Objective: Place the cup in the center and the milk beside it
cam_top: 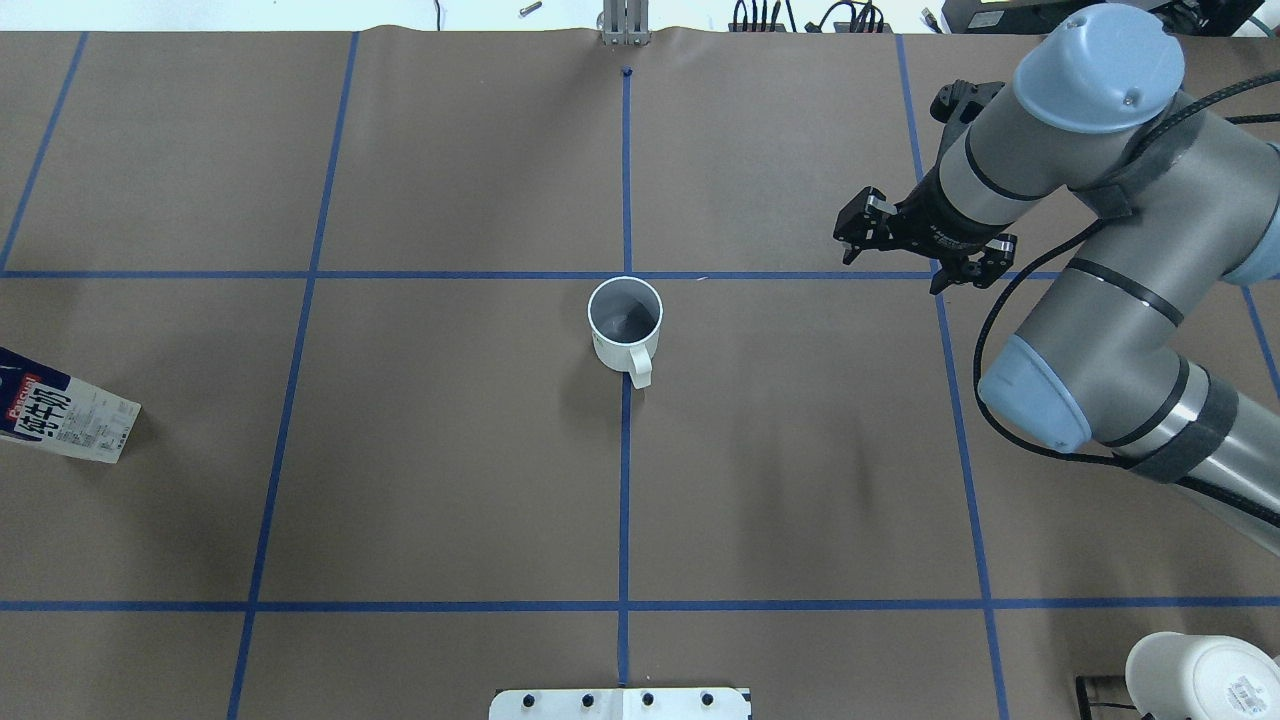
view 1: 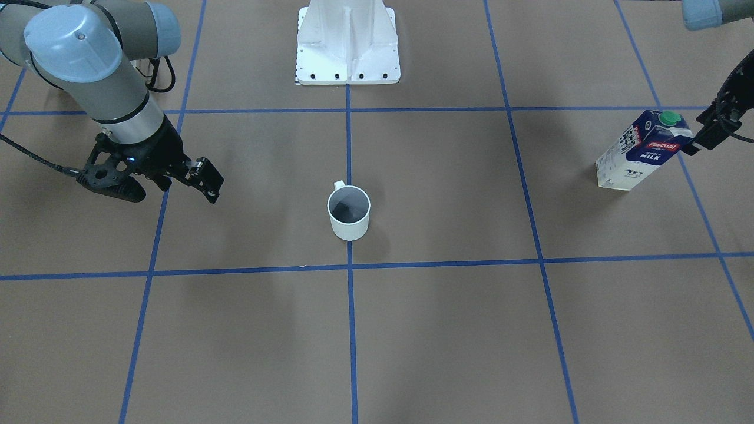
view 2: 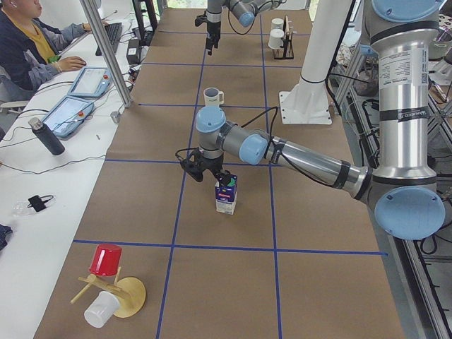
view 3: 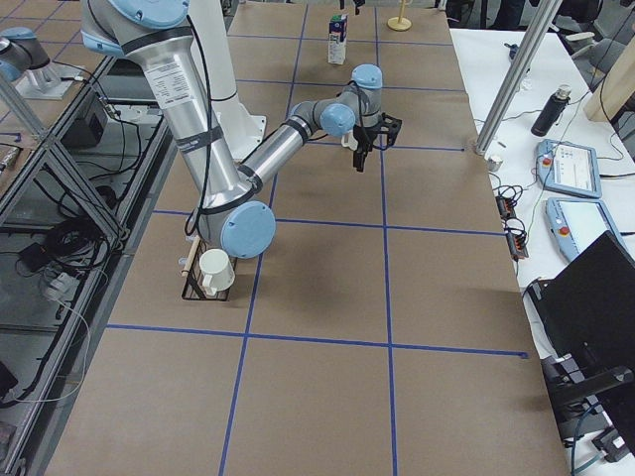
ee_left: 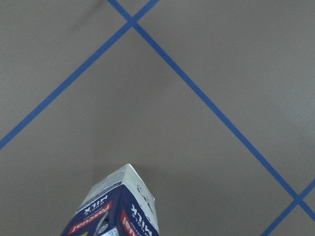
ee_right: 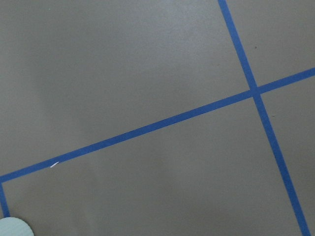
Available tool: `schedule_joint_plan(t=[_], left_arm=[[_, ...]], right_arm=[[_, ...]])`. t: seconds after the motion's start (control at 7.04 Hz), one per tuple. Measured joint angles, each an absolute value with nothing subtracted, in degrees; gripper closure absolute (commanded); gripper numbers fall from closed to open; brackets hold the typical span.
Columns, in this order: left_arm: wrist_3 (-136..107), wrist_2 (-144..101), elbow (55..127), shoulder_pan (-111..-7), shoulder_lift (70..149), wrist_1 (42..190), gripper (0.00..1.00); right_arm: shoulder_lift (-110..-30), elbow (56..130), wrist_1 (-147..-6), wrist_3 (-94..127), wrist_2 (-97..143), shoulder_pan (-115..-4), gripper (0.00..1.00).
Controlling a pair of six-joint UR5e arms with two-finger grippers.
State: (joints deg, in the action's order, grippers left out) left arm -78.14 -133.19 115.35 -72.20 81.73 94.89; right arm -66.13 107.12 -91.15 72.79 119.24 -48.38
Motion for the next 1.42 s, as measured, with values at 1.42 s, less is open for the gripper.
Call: schedule_joint_plan(t=[1.42], left_arm=[[-91.0,-132.7,113.9,-70.0,79.0,99.7,0.02]], right_arm=[[-68.5,109.3,-91.4,70.0,119.0,-49.6,0.00]])
